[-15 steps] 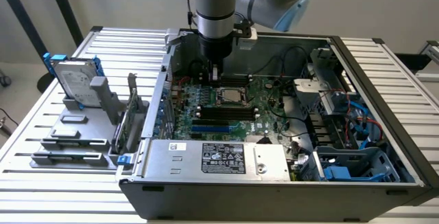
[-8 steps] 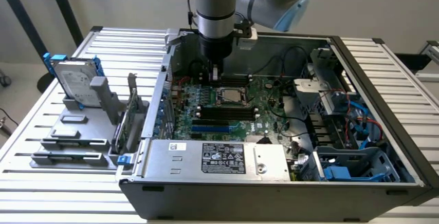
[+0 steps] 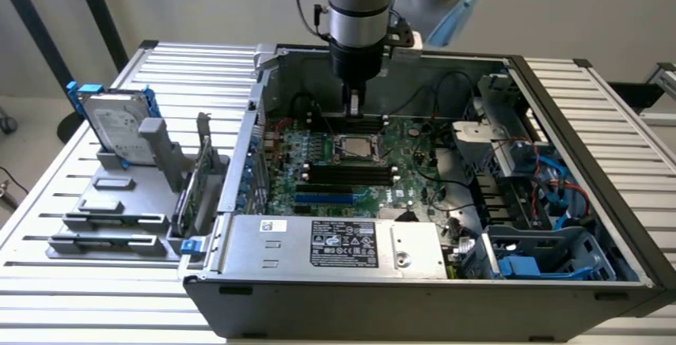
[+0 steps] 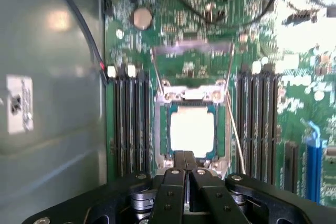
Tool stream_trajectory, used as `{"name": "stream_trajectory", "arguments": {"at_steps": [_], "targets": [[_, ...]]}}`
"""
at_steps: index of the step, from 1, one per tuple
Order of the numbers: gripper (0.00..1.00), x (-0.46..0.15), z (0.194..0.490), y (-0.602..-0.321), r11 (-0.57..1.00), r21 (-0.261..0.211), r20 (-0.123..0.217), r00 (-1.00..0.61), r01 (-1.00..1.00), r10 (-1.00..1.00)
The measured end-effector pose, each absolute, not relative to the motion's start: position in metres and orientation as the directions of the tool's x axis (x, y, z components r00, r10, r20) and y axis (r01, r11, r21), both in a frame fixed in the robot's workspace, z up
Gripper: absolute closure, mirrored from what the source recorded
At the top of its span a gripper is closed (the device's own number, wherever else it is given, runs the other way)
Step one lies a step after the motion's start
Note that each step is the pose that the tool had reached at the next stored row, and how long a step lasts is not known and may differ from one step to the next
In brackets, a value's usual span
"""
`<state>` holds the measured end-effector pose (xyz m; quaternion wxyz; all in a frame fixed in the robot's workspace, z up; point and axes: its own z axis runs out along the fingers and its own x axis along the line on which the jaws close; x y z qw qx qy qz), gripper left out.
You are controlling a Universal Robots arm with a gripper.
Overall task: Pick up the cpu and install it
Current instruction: 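Close the cpu cover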
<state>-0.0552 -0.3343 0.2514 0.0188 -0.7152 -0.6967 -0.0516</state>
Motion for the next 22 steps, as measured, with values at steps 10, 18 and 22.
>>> {"name": "stream_trajectory", "arguments": {"at_steps": [10, 18, 22], "targets": [[0.89, -0.01, 0.265, -0.336, -0.019, 0.045, 0.104, 0.015, 0.999, 0.994], [0.89, 0.026, 0.271, -0.338, -0.013, 0.045, 0.109, 0.008, 0.999, 0.994], [0.89, 0.042, 0.271, -0.338, -0.011, 0.045, 0.11, 0.006, 0.999, 0.994]]}}
